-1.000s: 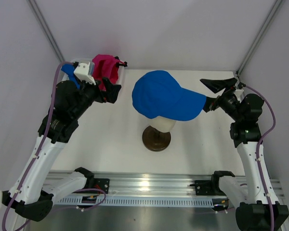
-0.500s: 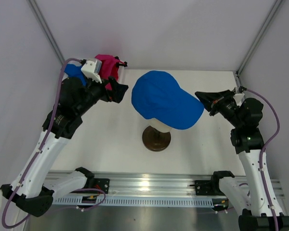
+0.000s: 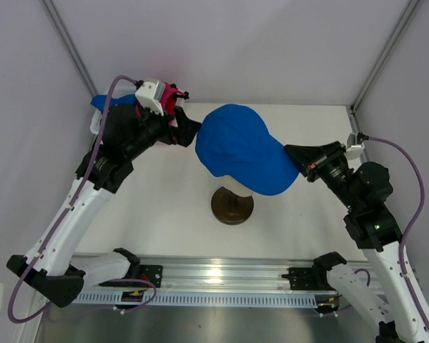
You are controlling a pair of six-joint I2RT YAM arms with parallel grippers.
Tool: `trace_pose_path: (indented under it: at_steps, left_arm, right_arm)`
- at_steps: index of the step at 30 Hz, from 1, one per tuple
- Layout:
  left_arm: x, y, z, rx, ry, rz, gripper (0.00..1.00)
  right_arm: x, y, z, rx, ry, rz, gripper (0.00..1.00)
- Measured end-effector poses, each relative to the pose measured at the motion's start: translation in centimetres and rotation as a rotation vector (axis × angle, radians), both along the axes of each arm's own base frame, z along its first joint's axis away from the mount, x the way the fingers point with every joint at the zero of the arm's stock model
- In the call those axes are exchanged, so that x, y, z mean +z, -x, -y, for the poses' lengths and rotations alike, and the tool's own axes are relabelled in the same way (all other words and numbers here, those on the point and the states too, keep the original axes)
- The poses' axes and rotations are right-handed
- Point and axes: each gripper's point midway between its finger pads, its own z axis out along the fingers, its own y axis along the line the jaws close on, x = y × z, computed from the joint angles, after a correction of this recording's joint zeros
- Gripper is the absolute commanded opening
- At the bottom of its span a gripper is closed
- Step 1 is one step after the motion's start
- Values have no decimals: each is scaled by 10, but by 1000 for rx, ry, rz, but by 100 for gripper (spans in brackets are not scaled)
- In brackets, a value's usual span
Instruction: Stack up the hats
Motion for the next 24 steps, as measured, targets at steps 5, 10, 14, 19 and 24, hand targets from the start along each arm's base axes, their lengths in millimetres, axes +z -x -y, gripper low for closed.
trace_pose_path:
  at_steps: [5, 10, 14, 19, 24]
  left_arm:
    - [14, 1, 3, -15, 20, 29, 99]
    - [26, 1, 10, -49, 45, 52, 100]
    - [29, -7, 21, -78, 52, 44, 99]
    - [23, -19, 31, -94, 58, 15, 99]
    - [24, -15, 23, -62, 60, 17, 98]
  right_arm:
    - [-17, -1, -7, -6, 88, -15, 9]
    - [-19, 0, -4, -38, 136, 2, 9]
    - [-18, 6, -10, -17, 147, 19, 11]
    - [-22, 4, -9, -46, 235, 29, 34]
    - [3, -10, 14, -174, 371, 91, 43]
